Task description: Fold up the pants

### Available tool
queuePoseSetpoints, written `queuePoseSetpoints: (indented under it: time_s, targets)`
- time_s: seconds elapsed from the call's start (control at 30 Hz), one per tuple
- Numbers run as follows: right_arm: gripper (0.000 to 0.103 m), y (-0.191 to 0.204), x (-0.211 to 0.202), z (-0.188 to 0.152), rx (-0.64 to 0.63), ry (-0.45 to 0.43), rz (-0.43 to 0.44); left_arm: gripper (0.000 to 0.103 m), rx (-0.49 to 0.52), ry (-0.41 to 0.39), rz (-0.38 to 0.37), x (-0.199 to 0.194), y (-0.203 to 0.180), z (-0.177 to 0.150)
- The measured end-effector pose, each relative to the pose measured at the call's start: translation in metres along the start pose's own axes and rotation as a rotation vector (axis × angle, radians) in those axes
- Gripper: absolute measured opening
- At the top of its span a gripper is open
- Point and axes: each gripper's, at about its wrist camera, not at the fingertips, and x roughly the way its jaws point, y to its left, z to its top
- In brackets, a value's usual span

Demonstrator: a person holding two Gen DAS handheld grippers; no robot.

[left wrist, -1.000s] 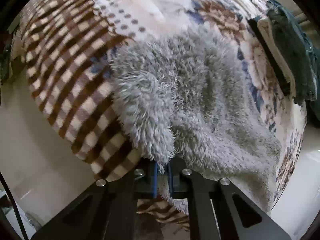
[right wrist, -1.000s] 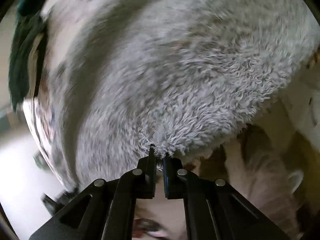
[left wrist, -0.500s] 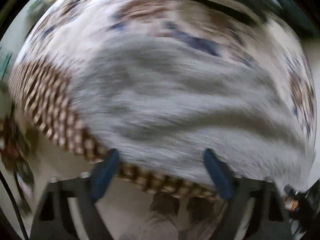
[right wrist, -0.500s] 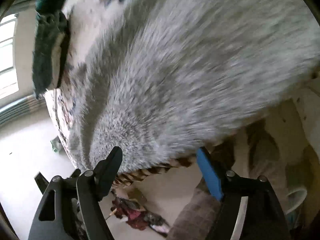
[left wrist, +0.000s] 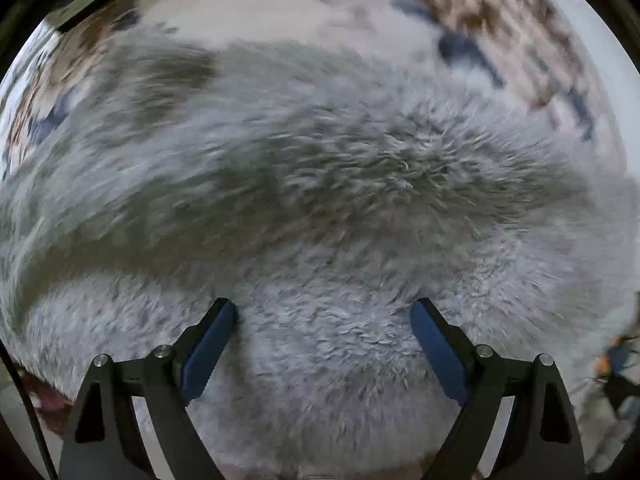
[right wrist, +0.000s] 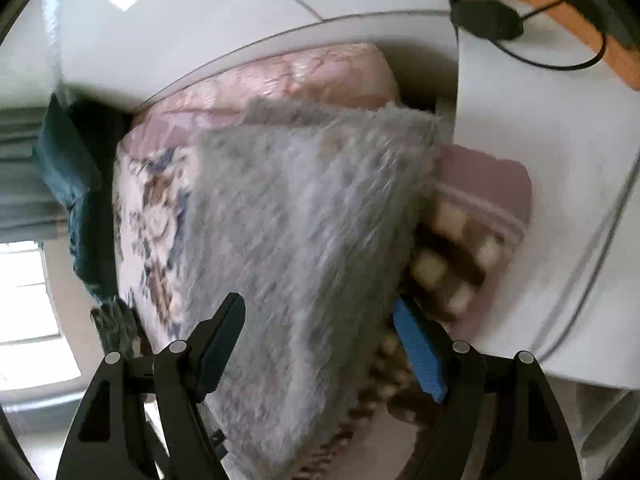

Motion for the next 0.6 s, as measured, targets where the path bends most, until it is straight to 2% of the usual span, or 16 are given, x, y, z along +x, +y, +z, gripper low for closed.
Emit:
queuePoseSetpoints:
  time_s: [0.03, 0.1, 0.13, 0.27, 0.43, 0.6]
  targets:
    - [0.079, -0.007, 0.006, 0.009, 0.009, 0.009, 0.004, 0.095, 0.000, 0.012, 0.020, 0.007, -0.001, 0.003]
    - [0.079, -0.023, 0.014, 0.023, 0.043, 0.016, 0.009, 0.101, -0.030, 0.023, 0.011, 0.014, 0.004, 0.008]
    - [0.079, -0.030, 0.020, 0.025, 0.061, 0.018, 0.039, 0.103, -0.041, 0.029, 0.004, 0.017, 0.008, 0.010]
    - [0.079, -0.028, 0.043, 0.046, 0.055, -0.009, 0.147, 0.103, -0.068, 0.049, -0.006, 0.025, 0.015, 0.018]
    - [0.079, -0.027, 0.068, 0.060, 0.076, 0.002, 0.186, 0.103, -0.105, 0.021, 0.040, 0.028, 0.012, 0.026]
    - [0.078, -0.021, 0.081, 0.069, 0.066, 0.037, 0.216, 0.103, -0.109, 0.047, 0.089, 0.023, -0.003, 0.037]
